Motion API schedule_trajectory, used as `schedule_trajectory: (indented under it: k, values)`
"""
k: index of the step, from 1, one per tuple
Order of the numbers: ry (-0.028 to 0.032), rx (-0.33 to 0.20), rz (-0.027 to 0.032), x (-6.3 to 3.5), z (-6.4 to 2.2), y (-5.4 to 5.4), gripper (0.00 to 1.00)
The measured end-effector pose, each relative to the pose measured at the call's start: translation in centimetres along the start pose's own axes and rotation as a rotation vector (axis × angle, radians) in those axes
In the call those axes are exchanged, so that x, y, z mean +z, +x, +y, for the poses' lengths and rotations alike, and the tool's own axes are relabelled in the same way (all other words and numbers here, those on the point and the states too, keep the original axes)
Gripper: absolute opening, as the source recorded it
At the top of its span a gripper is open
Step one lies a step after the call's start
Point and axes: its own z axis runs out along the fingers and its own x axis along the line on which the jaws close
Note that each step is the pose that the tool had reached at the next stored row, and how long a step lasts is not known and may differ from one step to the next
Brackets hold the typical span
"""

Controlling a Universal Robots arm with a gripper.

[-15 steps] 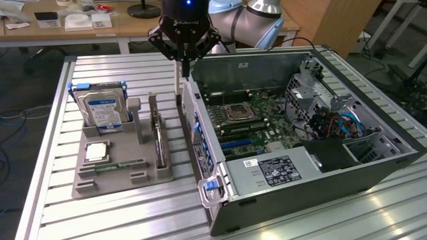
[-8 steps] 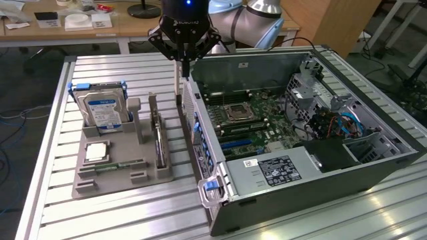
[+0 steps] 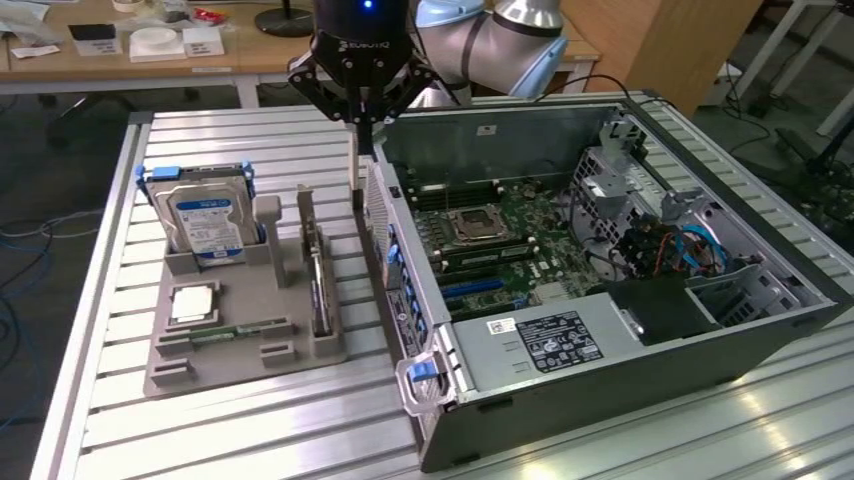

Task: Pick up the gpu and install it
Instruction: 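Reach for the gpu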

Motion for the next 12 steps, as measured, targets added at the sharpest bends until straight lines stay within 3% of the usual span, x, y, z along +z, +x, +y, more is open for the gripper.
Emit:
schedule_trajectory:
  k: [12]
  values:
    - [-0.0001,0.000,0.0000,-0.05,-0.14,1.9,0.11]
